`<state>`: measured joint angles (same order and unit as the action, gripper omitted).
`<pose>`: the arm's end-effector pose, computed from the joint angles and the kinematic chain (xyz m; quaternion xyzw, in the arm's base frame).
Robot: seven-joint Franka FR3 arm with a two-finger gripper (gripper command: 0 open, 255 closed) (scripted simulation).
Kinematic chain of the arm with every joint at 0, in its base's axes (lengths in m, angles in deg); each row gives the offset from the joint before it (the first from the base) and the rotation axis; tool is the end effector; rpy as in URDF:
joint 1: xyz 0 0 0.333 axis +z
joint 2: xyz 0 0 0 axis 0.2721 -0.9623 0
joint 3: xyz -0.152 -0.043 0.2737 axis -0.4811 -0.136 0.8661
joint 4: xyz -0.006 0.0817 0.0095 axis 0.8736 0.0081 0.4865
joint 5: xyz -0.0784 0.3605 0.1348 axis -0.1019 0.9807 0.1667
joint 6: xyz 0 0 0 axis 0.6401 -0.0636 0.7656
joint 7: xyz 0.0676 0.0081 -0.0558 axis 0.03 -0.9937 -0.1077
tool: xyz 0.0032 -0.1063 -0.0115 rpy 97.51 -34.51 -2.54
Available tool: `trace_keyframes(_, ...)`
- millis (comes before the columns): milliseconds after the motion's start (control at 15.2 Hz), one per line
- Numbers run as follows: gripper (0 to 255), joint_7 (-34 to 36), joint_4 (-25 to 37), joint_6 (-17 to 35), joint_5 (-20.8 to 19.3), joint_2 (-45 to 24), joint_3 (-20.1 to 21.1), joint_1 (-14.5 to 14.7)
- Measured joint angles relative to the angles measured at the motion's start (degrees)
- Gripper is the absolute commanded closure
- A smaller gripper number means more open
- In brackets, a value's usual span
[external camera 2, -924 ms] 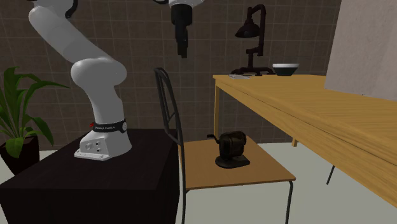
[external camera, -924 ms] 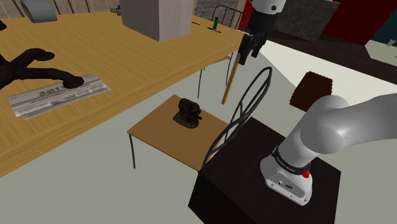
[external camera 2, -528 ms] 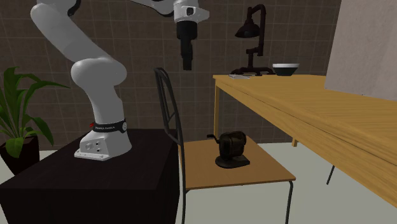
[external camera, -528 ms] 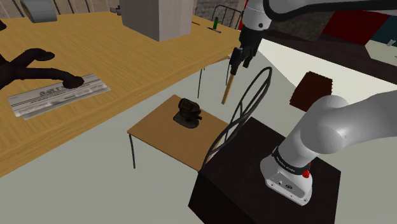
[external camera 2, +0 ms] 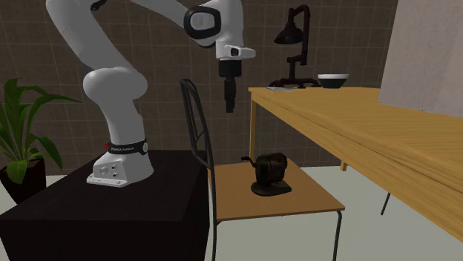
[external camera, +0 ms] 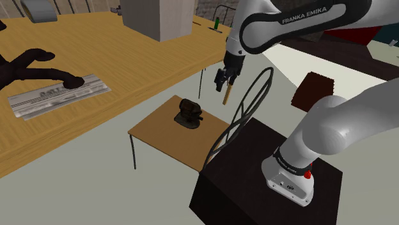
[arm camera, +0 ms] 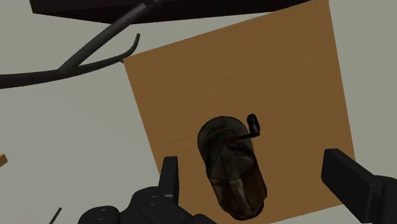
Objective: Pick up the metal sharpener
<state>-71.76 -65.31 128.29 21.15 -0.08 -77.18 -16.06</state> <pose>0.3732 -0.0050 0.4094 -0.9996 0.0277 -0.0083 0.0006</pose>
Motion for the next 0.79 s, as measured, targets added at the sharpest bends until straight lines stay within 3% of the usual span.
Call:
trace_keyframes(594, 0, -1.40, -1.48, 21.20, 5.31, -19.18, -0.71, 2.13)
trace_keyframes(792, 0, -3.15, 0.80, 26.53, 8.45, -26.59, -0.83, 3.00)
